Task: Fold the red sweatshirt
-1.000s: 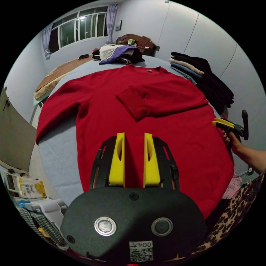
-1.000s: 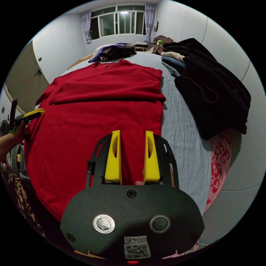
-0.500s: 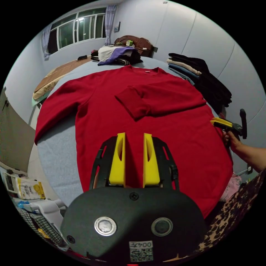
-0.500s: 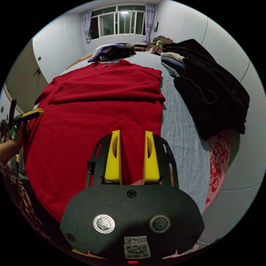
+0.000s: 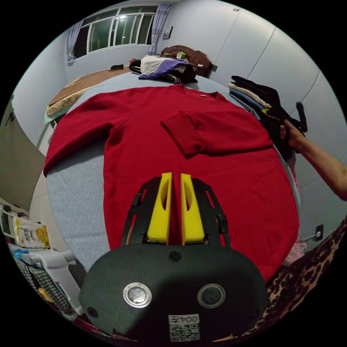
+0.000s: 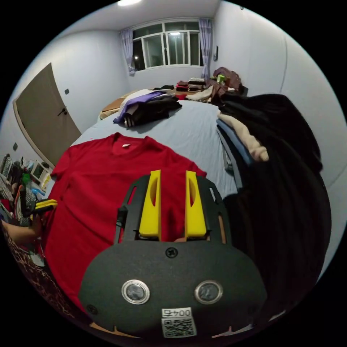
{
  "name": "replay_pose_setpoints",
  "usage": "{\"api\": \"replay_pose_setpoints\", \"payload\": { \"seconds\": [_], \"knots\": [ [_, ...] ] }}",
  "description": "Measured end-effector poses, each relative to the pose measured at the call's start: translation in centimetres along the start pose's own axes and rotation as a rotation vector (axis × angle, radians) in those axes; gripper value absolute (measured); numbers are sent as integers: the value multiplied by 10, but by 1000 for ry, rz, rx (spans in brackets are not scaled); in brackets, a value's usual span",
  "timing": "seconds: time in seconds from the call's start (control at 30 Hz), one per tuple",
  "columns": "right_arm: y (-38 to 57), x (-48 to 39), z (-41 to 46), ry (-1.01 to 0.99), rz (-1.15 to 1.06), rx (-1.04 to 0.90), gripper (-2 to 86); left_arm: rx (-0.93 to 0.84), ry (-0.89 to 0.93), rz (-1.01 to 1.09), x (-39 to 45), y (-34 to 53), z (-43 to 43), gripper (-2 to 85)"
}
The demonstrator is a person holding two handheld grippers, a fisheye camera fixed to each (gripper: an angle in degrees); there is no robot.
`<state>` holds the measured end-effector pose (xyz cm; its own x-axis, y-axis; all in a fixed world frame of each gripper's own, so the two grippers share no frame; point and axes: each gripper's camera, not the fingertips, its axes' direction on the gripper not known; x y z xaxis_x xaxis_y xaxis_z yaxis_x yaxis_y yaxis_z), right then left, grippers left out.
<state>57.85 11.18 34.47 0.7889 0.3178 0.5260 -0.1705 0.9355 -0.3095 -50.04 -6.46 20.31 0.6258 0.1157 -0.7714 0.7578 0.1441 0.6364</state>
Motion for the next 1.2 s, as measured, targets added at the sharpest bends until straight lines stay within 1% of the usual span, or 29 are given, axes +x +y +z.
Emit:
{"api": "replay_pose_setpoints", "payload": {
  "seconds": [0.03, 0.1, 0.23, 0.37, 0.47, 0.6, 0.73, 0.83, 0.9, 0.97, 1.1, 1.2],
  "knots": [
    [-9, 9, 8, -19, -1, -21, 103, 0, -3, 0, 2, 0, -1, 13],
    [-36, 41, 38, -33, 12, -124, 98, -1, -14, 3, 8, -1, -3, 12],
    [-50, 73, 58, -63, -7, -154, 100, 0, -17, 3, 16, -2, -8, 11],
    [-56, 88, 74, -120, -83, -195, 102, -1, -6, -3, 22, -4, -14, 10],
    [-59, 88, 84, -154, -117, -242, 79, -1, -13, 0, 29, -6, -20, 10],
    [-63, 89, 77, -89, -128, -230, 36, -1, -16, 0, 36, -10, -29, 10],
    [-56, 95, 88, -81, -73, -211, 37, -2, -15, 0, 41, -13, -38, 10],
    [-52, 98, 80, -61, -1, -177, 51, -2, -10, -3, 44, -16, -47, 9],
    [-42, 93, 55, 17, 70, -39, 61, -2, -8, -4, 46, -19, -55, 9],
    [-43, 77, 48, -11, 34, 7, 65, -2, -5, -5, 47, -22, -61, 9],
    [-70, 9, 69, -109, -179, -22, 82, -3, -12, -2, 50, -28, -77, 8],
    [-89, -29, 100, -111, -266, -67, 100, -3, -17, 0, 51, -33, -90, 8]
  ]
}}
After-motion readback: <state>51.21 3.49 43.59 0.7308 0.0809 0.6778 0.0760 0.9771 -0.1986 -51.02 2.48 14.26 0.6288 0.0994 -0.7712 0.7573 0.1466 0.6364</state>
